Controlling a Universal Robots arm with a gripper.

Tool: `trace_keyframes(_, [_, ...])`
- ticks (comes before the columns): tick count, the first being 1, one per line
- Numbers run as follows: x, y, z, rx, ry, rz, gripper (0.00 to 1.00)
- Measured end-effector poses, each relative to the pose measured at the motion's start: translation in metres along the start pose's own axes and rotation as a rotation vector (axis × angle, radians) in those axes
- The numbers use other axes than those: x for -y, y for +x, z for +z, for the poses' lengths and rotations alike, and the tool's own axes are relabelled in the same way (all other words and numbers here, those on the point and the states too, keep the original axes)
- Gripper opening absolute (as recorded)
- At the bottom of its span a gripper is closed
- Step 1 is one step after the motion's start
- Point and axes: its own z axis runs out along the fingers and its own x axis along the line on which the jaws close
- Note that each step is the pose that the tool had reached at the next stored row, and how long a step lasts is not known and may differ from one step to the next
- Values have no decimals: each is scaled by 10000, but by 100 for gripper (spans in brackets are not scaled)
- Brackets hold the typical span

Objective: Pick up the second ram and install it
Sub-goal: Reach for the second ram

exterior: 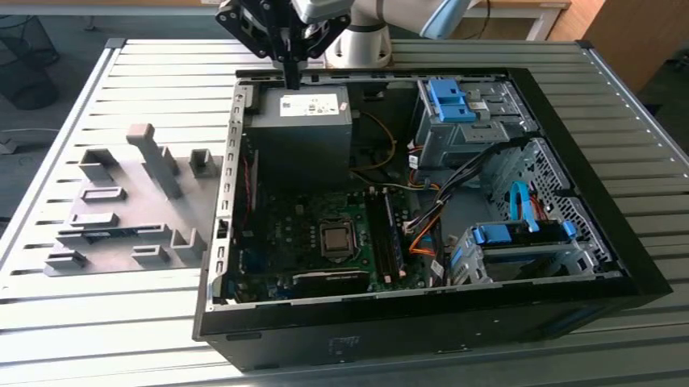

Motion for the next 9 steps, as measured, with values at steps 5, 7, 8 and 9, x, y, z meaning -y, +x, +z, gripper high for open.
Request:
trace_keyframes(5, [1,12,1,0,0,0,11])
trace_keyframes(7, [1,18,1,0,0,0,11])
trace_keyframes(8, [2,21,1,0,0,1,11])
trace_keyframes(9, [2,23,1,0,0,0,11])
